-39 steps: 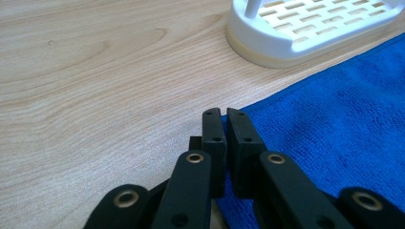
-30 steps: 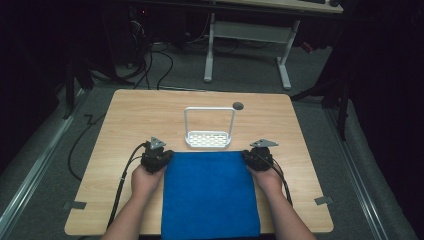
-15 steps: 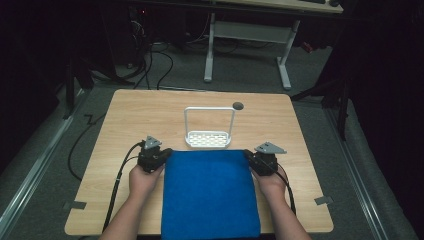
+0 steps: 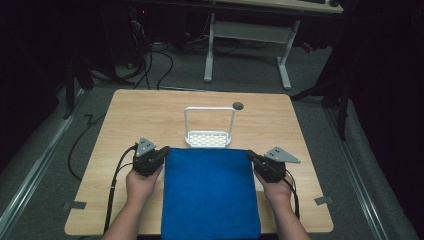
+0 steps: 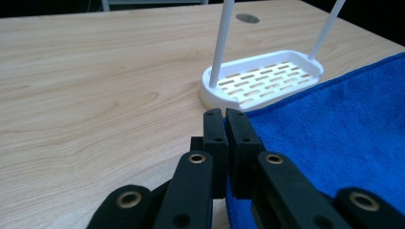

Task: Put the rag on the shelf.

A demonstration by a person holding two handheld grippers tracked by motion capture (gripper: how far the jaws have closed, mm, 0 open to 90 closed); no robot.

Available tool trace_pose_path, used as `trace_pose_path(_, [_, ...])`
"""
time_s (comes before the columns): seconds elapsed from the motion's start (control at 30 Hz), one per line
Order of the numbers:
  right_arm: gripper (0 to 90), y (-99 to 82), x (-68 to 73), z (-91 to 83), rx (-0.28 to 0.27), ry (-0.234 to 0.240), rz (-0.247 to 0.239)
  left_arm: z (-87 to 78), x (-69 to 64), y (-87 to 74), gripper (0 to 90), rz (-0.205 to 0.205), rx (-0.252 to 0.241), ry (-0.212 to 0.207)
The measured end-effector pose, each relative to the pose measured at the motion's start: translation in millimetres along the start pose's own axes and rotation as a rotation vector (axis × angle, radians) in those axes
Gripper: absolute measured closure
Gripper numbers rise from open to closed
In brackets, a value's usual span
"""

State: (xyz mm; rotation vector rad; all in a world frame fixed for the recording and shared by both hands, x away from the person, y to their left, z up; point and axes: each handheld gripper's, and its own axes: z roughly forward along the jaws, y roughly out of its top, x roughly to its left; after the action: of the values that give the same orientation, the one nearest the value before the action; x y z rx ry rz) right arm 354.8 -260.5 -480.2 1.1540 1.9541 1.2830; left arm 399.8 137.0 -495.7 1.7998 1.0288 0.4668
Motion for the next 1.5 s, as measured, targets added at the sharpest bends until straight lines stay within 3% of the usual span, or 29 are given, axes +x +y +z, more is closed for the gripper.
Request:
trace_pose_path(0.27, [89.3, 13.3, 7.4, -17.3, -0.071, 0.004, -0.010, -18.7, -2.0, 9.4, 88.0, -0.010, -0.069, -0.011])
trace_pose_path(0.87, [89.4, 37.1, 16.8, -49.5, -0.194, 0.013, -0.018, -52.1, -24.8, 34.9, 87.9, 0.048, -0.218, -0.026])
trace_pose_path(1.17, [89.4, 56.7, 28.9, -74.7, -0.296, 0.022, -0.061, -74.0, -38.5, 48.7, 88.0, 0.080, -0.311, -0.039])
trace_pose_path(1.5, [89.4, 68.9, 38.7, -93.1, -0.367, 0.027, -0.085, -97.3, -49.2, 60.9, 88.0, 0.113, -0.394, -0.041])
